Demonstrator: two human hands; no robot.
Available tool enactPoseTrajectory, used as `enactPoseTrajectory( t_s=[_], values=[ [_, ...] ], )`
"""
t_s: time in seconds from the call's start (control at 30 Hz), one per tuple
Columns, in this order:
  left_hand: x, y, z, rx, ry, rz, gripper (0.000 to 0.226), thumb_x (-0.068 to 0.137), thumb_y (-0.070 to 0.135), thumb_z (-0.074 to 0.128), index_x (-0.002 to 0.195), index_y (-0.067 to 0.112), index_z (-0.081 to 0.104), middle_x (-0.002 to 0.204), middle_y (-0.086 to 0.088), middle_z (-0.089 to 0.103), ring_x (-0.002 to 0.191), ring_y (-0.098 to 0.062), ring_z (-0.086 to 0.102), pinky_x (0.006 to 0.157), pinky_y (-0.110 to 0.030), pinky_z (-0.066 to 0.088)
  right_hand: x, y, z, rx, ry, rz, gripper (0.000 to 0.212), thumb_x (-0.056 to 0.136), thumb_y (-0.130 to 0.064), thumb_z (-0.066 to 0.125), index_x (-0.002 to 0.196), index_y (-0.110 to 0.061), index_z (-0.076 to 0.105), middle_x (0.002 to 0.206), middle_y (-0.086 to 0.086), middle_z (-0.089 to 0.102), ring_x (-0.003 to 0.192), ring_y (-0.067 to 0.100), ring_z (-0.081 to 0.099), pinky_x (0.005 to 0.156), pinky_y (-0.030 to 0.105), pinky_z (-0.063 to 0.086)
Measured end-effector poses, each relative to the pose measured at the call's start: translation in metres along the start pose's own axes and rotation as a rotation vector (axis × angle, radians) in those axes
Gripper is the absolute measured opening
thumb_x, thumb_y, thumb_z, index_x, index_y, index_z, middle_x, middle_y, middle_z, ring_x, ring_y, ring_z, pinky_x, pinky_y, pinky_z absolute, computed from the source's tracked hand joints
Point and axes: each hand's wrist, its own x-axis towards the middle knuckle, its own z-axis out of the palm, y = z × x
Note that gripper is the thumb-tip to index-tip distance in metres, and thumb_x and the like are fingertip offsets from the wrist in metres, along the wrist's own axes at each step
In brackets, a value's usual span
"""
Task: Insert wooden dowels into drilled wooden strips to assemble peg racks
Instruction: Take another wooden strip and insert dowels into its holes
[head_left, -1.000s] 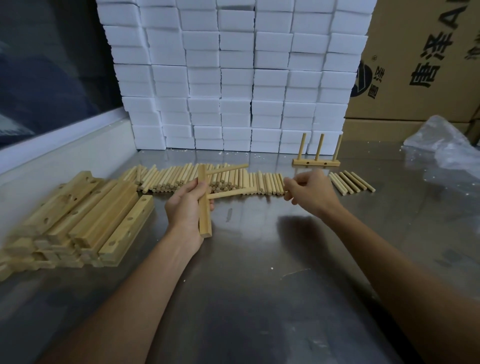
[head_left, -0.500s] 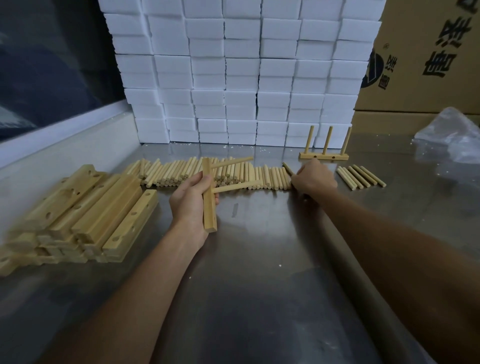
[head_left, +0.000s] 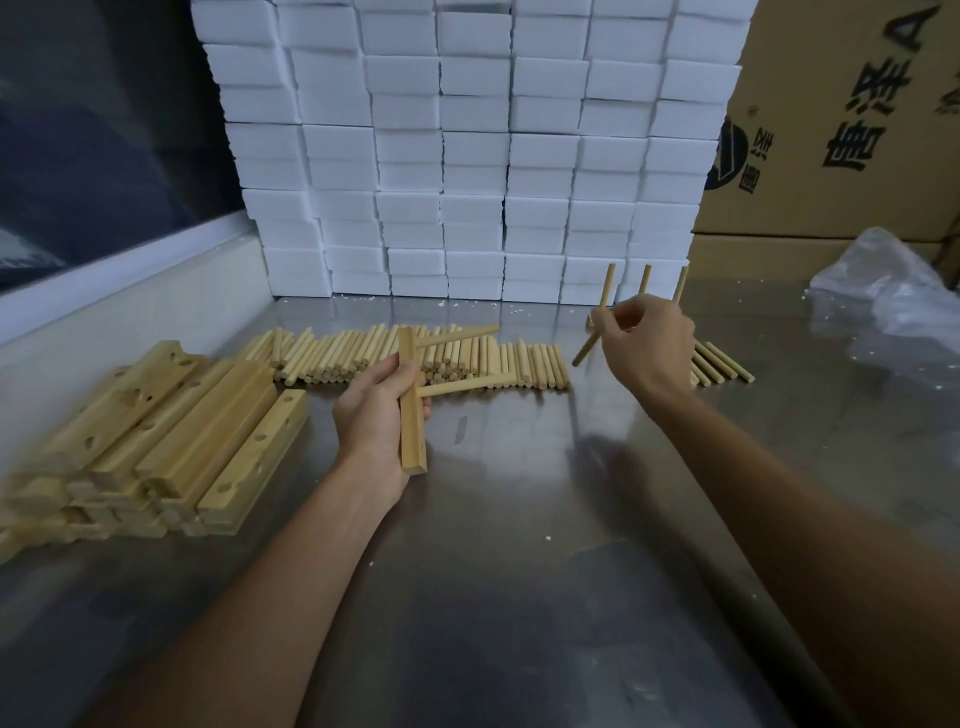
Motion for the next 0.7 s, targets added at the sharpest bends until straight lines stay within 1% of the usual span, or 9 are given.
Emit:
enactPoseTrajectory(
  t_s=[0.07, 0.17, 0.27, 0.33, 0.37, 0.47, 0.57, 0.63, 0.7],
  values=[
    [0.0, 0.0, 0.0, -0.001, -0.004, 0.001, 0.014, 0.087, 0.006, 0.07, 0.094, 0.018, 0.07, 0.077, -0.007, 0.07, 0.049, -0.013, 0.059, 0.049, -0.024, 0.051, -0.007, -0.007, -0.009, 0.092, 0.024, -0.042, 0.019, 0.095, -0.031, 0.063, 0.092, -0.013, 0.066, 0.079, -0.006, 0.066, 0.074, 0.007, 0.063, 0.068, 0.024, 0.05],
    [0.001, -0.001, 0.0, -0.007, -0.007, 0.002, 0.015, 0.087, 0.006, 0.071, 0.094, 0.019, 0.069, 0.078, -0.008, 0.07, 0.05, -0.014, 0.06, 0.05, -0.025, 0.051, -0.022, -0.016, -0.018, 0.215, -0.029, -0.087, 0.018, 0.097, -0.031, 0.061, 0.094, -0.014, 0.061, 0.084, -0.005, 0.07, 0.079, 0.007, 0.066, 0.068, 0.021, 0.053],
    [0.001, -0.002, 0.001, -0.01, -0.011, -0.002, 0.015, 0.087, 0.005, 0.071, 0.097, 0.017, 0.069, 0.08, -0.01, 0.069, 0.05, -0.014, 0.06, 0.05, -0.026, 0.051, -0.034, -0.024, -0.024, 0.255, -0.072, -0.191, 0.012, 0.099, -0.029, 0.057, 0.098, -0.018, 0.062, 0.079, -0.009, 0.068, 0.074, 0.004, 0.067, 0.069, 0.023, 0.056],
    [0.002, -0.002, 0.001, -0.012, -0.008, -0.001, 0.016, 0.087, 0.005, 0.071, 0.097, 0.017, 0.069, 0.081, -0.011, 0.069, 0.051, -0.015, 0.06, 0.051, -0.026, 0.051, -0.039, -0.029, -0.026, 0.304, -0.1, -0.216, 0.015, 0.101, -0.028, 0.054, 0.104, -0.018, 0.065, 0.078, -0.007, 0.064, 0.065, 0.008, 0.066, 0.064, 0.029, 0.056],
    [0.002, -0.002, 0.001, -0.013, -0.007, -0.001, 0.017, 0.087, 0.004, 0.071, 0.097, 0.017, 0.068, 0.081, -0.011, 0.069, 0.051, -0.015, 0.059, 0.051, -0.026, 0.051, -0.04, -0.03, -0.027, 0.312, -0.107, -0.222, 0.017, 0.101, -0.028, 0.054, 0.106, -0.018, 0.066, 0.079, -0.007, 0.063, 0.063, 0.01, 0.064, 0.061, 0.029, 0.055],
    [0.002, -0.003, 0.0, -0.018, -0.007, -0.006, 0.017, 0.086, 0.004, 0.071, 0.095, 0.018, 0.069, 0.079, -0.01, 0.07, 0.05, -0.015, 0.06, 0.05, -0.025, 0.051, -0.045, -0.031, -0.025, 0.241, -0.107, -0.268, 0.019, 0.099, -0.023, 0.057, 0.106, -0.014, 0.072, 0.076, -0.014, 0.063, 0.071, 0.006, 0.061, 0.059, 0.014, 0.049],
    [0.002, -0.002, 0.001, -0.03, -0.007, -0.008, 0.017, 0.087, 0.003, 0.071, 0.095, 0.018, 0.068, 0.08, -0.011, 0.07, 0.051, -0.016, 0.059, 0.05, -0.026, 0.051, -0.051, -0.029, -0.021, 0.192, -0.154, -0.284, 0.017, 0.097, -0.02, 0.061, 0.101, -0.011, 0.075, 0.073, -0.017, 0.064, 0.072, -0.001, 0.061, 0.06, 0.008, 0.047],
    [0.002, -0.002, 0.0, -0.032, -0.008, -0.011, 0.017, 0.087, 0.003, 0.07, 0.097, 0.017, 0.068, 0.081, -0.011, 0.07, 0.051, -0.016, 0.059, 0.05, -0.026, 0.051, -0.055, -0.028, -0.02, 0.162, -0.19, -0.305, 0.017, 0.095, -0.02, 0.063, 0.102, -0.011, 0.076, 0.076, -0.016, 0.066, 0.077, -0.006, 0.062, 0.064, 0.007, 0.048],
    [0.003, -0.002, 0.0, -0.031, -0.009, -0.014, 0.017, 0.087, 0.004, 0.07, 0.099, 0.017, 0.069, 0.083, -0.011, 0.07, 0.051, -0.015, 0.059, 0.05, -0.026, 0.051, -0.059, -0.026, -0.017, 0.157, -0.212, -0.321, 0.017, 0.094, -0.018, 0.065, 0.103, -0.01, 0.076, 0.078, -0.011, 0.068, 0.079, -0.003, 0.063, 0.067, 0.013, 0.053]
  ],
)
